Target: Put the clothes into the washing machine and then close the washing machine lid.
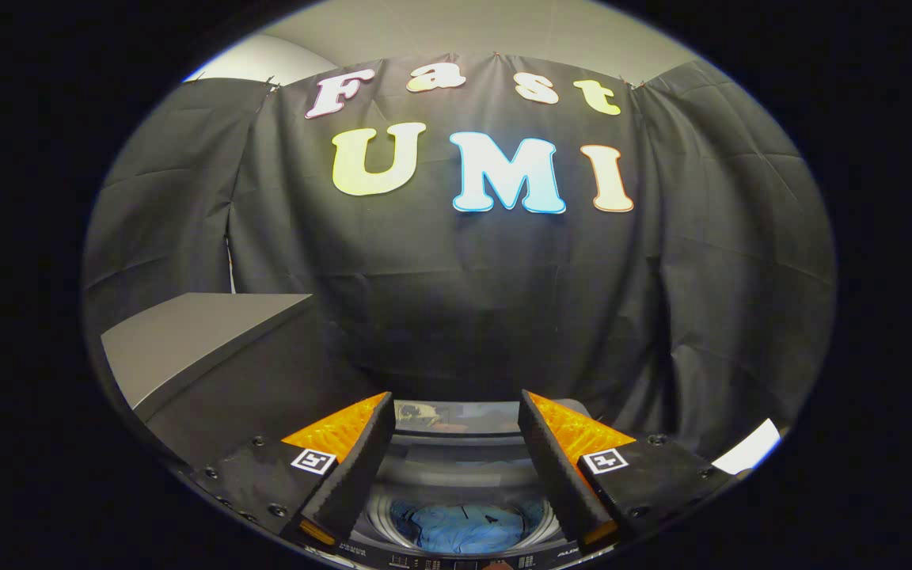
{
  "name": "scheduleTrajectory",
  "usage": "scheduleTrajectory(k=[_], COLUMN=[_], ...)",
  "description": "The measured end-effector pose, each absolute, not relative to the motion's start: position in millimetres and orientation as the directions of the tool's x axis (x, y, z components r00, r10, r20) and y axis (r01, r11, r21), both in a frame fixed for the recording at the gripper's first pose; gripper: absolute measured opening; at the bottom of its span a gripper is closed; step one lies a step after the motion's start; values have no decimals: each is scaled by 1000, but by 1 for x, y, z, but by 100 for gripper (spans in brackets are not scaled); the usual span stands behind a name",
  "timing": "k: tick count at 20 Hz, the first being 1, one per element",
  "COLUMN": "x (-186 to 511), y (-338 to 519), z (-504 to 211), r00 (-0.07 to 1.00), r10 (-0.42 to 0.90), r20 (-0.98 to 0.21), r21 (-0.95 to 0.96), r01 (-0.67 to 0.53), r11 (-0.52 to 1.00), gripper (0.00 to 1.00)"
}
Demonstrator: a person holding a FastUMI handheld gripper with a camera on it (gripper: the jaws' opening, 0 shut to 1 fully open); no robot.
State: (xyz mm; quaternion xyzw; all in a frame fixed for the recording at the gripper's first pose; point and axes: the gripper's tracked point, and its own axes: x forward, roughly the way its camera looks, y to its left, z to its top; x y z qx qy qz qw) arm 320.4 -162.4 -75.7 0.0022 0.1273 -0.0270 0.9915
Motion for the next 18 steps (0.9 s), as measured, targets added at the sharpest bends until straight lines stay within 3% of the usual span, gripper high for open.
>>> scheduleTrajectory(k=[11, 18], x=[301, 276], y=[-145, -132], z=[-99, -66], r00=[962, 979], r10=[-15, -8], r20=[-274, -204], r21=[6, -7], r01=[17, 7], r11=[1000, 1000], gripper=[97, 97])
